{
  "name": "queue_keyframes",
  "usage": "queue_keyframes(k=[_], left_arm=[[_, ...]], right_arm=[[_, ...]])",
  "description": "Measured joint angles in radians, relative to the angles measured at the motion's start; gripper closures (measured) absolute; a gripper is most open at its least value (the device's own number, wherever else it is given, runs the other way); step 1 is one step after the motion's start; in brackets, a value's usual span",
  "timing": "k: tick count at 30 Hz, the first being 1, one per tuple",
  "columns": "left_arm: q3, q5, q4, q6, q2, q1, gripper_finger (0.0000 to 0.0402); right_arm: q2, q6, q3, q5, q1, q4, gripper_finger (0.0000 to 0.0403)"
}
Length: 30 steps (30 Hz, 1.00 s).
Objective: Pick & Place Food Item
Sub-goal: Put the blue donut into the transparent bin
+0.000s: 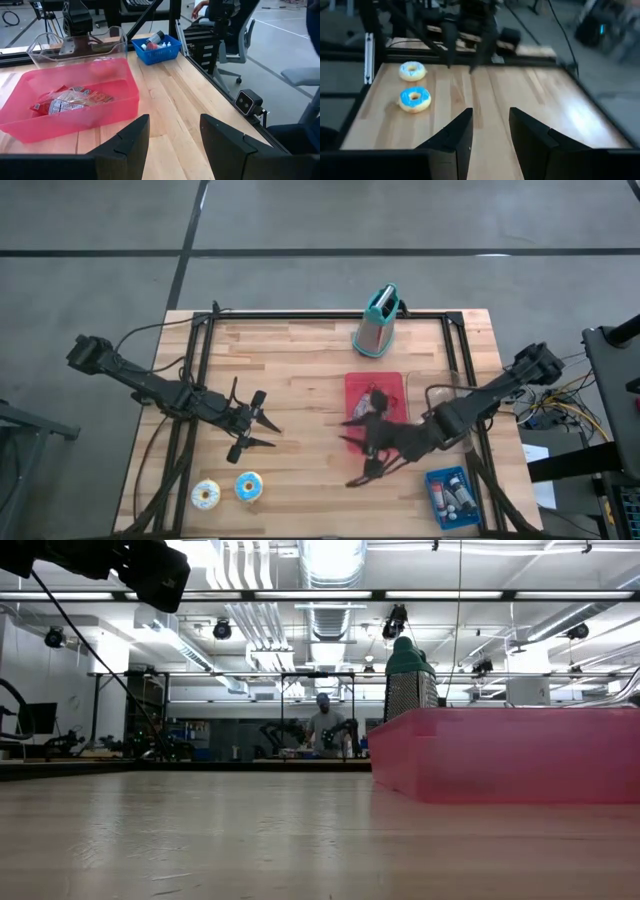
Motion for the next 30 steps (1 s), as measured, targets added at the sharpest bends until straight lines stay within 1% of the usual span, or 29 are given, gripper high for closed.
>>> queue_keyframes(k=[3,9,10,14,17,22,24,28,30], left_arm=[[0.0,0.0,0.0,0.0,0.0,0.0,0.022],[0.0,0.0,-0.001,0.0,0.0,0.0,0.022],[0.0,0.0,-0.001,0.0,0.0,0.0,0.022],[0.0,0.0,-0.001,0.0,0.0,0.0,0.022],[0.0,0.0,0.0,0.0,0.0,0.0,0.022],[0.0,-0.002,0.001,-0.017,0.0,0.0,0.022],[0.0,-0.003,0.007,-0.067,0.0,0.0,0.022],[0.0,-0.003,0.023,-0.234,0.0,0.0,0.022],[0.0,-0.002,0.023,-0.259,0.0,0.0,0.022]], right_arm=[[0.05,-0.09,-0.001,-0.001,0.0,0.043,0.0284],[0.163,-0.153,-0.002,0.003,-0.004,0.055,0.0294],[0.18,-0.183,-0.002,0.003,-0.004,0.056,0.0295],[0.235,-0.394,0.035,0.003,-0.007,0.055,0.0301],[0.249,-0.48,0.089,0.003,-0.009,0.06,0.0306],[0.258,-0.442,0.143,0.003,-0.013,0.056,0.0312],[0.258,-0.435,0.148,0.003,-0.016,0.059,0.0312],[0.259,-0.454,0.135,0.003,-0.024,0.055,0.0308],[0.26,-0.455,0.125,0.002,-0.029,0.055,0.0306]])
